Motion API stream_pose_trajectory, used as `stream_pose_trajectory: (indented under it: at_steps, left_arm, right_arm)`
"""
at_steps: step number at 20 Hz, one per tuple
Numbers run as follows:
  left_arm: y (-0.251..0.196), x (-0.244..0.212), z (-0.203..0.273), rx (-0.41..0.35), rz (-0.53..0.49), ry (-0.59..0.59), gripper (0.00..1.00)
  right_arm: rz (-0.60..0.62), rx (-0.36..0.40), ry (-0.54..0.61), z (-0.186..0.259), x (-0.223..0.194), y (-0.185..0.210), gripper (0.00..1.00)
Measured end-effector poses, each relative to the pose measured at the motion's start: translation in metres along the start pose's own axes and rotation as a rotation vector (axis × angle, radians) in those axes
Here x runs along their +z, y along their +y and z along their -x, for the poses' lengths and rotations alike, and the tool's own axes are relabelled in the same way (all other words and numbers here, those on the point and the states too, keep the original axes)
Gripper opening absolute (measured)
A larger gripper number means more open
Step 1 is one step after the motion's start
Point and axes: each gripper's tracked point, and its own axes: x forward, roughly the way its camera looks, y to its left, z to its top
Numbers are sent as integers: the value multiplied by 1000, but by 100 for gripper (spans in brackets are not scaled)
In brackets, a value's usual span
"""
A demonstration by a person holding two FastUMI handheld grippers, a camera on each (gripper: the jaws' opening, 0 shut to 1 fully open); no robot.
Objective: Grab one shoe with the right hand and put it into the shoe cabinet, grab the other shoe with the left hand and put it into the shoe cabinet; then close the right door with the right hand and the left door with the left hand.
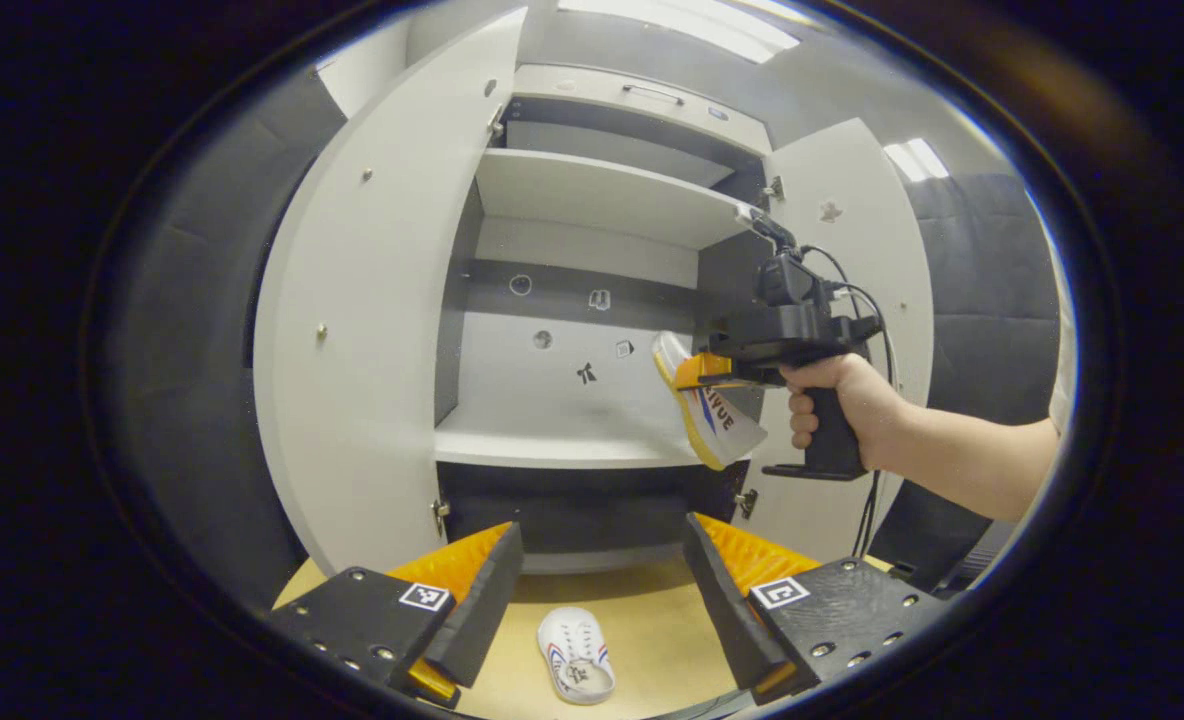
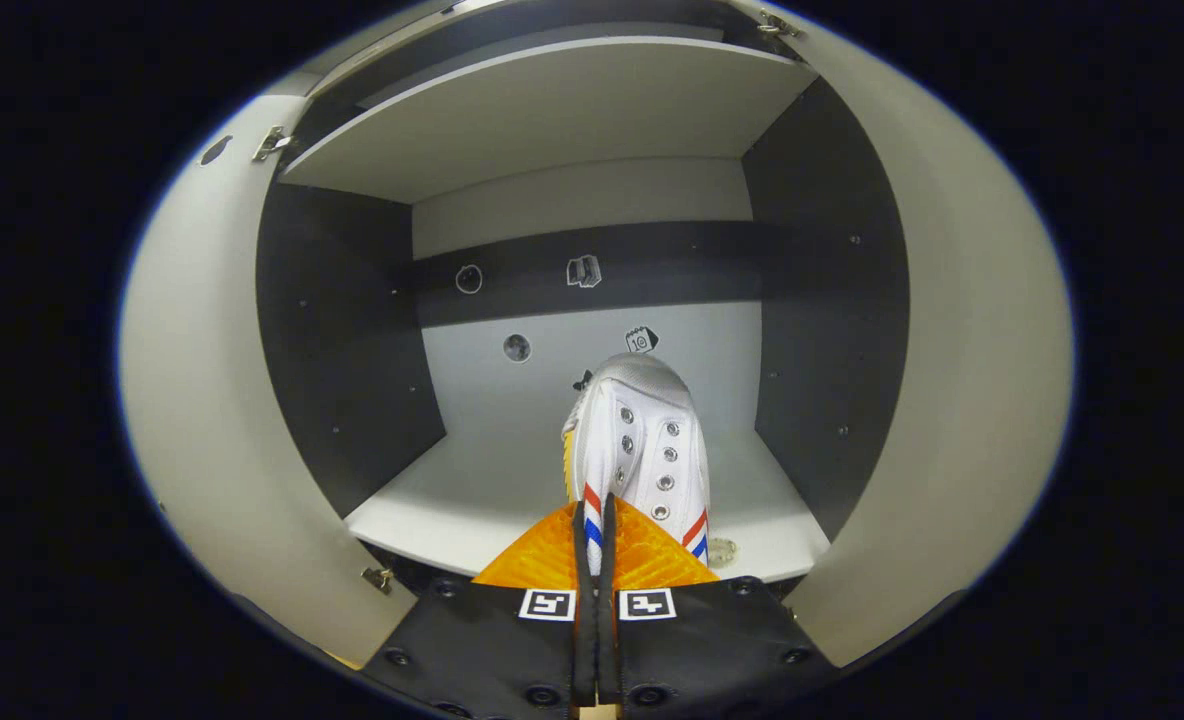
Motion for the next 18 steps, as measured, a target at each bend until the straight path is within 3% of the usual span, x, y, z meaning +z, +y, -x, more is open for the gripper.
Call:
stream_pose_trajectory:
  at_steps: [1, 6, 10, 11, 12, 15, 16, 17, 18]
  left_arm:
    - [2, 1, -4, 22, 8, 0, 99]
    - [12, 11, -15, 131, 28, -6, 99]
    - [24, 5, -10, 248, -14, 28, 99]
    - [24, 2, -8, 273, -14, 39, 99]
    - [25, -2, -8, 295, -5, 52, 93]
    - [21, -10, -9, 346, 18, 72, 99]
    - [18, -12, -9, 358, 13, 77, 93]
    - [15, -12, -9, 368, 4, 81, 93]
    - [12, -15, -8, 375, -6, 86, 100]
  right_arm:
    - [-2, 3, -8, -15, 7, -2, 2]
    - [-8, 6, -3, -79, 24, -8, 1]
    - [-34, -17, 33, -116, 10, -20, 2]
    - [-35, -17, 46, -122, 5, -22, 2]
    - [-35, -15, 61, -132, 1, -21, 2]
    - [-71, -20, 80, -144, -5, -25, 2]
    - [-85, -17, 89, -145, -7, -25, 2]
    - [-87, -14, 96, -148, -10, -25, 2]
    - [-84, -7, 102, -151, -13, -25, 4]
